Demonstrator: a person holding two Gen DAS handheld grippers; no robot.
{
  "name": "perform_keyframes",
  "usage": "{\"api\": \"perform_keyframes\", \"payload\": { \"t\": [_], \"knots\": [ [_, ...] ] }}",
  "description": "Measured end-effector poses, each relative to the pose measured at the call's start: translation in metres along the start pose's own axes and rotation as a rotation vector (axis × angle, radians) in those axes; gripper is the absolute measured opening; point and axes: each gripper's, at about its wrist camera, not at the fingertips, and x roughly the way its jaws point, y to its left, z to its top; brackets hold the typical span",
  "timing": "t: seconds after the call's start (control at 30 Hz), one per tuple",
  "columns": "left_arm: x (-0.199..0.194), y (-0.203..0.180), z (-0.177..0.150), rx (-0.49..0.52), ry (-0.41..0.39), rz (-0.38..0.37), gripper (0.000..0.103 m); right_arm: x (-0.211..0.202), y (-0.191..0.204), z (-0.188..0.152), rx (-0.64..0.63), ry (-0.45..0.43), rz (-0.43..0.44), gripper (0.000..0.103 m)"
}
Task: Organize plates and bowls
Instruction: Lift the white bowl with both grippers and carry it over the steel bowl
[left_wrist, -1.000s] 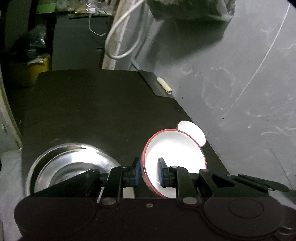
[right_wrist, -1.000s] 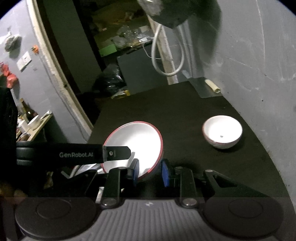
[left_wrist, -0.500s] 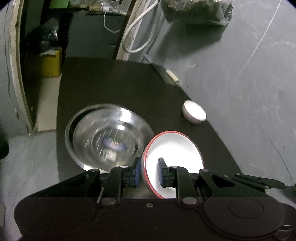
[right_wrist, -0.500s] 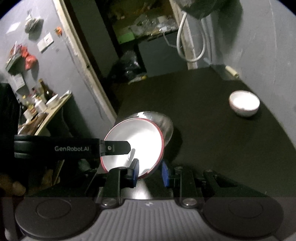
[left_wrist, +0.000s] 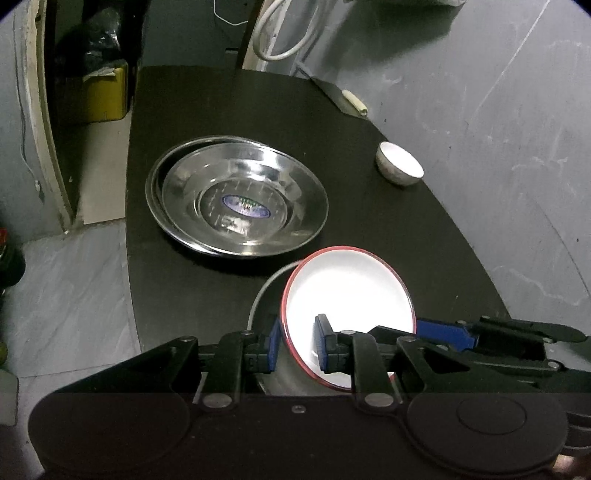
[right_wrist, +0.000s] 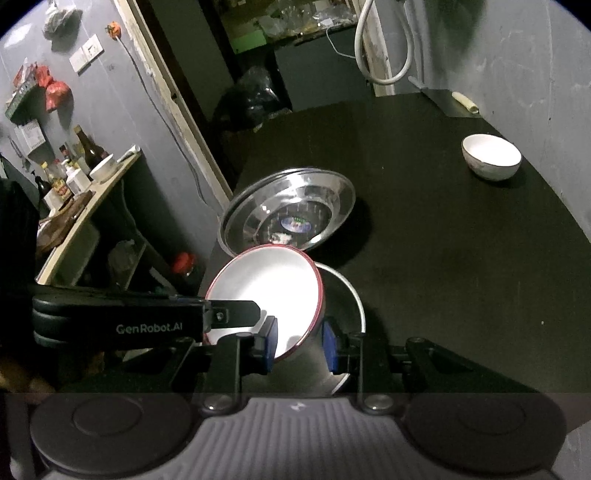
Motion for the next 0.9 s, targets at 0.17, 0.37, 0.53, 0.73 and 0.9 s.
{"api": "perform_keyframes", "payload": {
  "t": [0.17,0.37,0.53,0.73,0.9],
  "knots": [
    [0.003,-0.001,-0.001,0.013,0.021,0.012,0.021,0.003,0.002,0.000,-0.012,0.025,-0.006,0.029],
    [0.009,-0.002,0.000,0.013,0.044,0.016,0.022,0.006,0.003,0.001,-0.021,0.052,-0.014,0.029],
    [0.011,-0.003,0.000,0.021,0.048,0.015,0.024,0.009,0.002,0.002,-0.024,0.073,-0.020,0.029],
    [0.013,-0.005,0.001,0.031,0.052,0.019,0.026,0.012,0.001,0.002,-0.025,0.089,-0.020,0.030],
    [0.013,-0.006,0.003,0.031,0.050,0.027,0.029,0.013,-0.001,0.003,-0.018,0.095,-0.024,0.033]
  ]
}}
